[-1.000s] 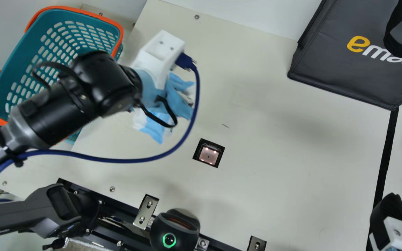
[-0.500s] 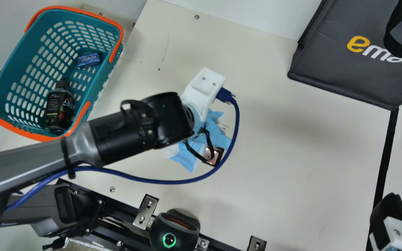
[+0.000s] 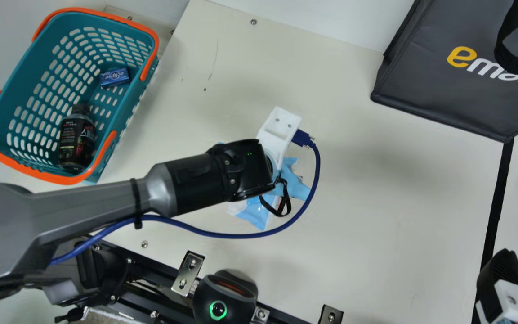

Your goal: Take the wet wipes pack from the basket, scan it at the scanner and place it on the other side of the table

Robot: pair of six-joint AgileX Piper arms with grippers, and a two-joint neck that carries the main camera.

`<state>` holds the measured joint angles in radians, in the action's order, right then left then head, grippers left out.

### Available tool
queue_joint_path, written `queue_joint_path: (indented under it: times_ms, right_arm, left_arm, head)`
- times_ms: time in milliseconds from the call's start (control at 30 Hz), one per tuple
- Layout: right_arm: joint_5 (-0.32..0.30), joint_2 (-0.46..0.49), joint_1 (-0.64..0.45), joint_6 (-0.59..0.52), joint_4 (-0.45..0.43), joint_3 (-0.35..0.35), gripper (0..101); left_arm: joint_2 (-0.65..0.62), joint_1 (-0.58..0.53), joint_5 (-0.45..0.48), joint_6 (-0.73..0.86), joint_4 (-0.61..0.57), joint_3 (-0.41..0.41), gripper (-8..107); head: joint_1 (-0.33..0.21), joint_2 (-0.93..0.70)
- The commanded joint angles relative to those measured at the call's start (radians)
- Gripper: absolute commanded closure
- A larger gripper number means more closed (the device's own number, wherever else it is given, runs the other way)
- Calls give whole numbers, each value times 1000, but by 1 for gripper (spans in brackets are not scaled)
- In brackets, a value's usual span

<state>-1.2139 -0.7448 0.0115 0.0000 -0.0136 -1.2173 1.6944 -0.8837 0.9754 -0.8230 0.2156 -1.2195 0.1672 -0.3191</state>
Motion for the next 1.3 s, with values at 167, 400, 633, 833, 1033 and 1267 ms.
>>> queue_joint_path:
  times_ms: [167, 400, 633, 833, 1033, 1267]
  right_arm:
    - [0, 0, 0, 0, 0, 0, 6]
    - [1, 0, 0, 0, 0, 0, 6]
    - [1, 0, 0, 0, 0, 0, 6]
    - [1, 0, 0, 0, 0, 0, 6]
    - [1, 0, 0, 0, 0, 0, 6]
    - [1, 0, 0, 0, 0, 0, 6]
  left_arm:
    - [37, 4, -25, -5, -21, 10, 104]
    - [59, 9, -33, 8, -49, 19, 80]
    - [69, 13, -39, 12, -67, 27, 57]
    - [69, 19, -50, 16, -79, 35, 37]
    - [51, 30, -73, 31, -101, 53, 17]
    - [-41, 66, -110, 112, -159, 102, 9]
  head:
    - [-29, -2]
    - [-29, -2]
    - [-29, -2]
    - [-29, -2]
    - [-29, -2]
    - [-29, -2]
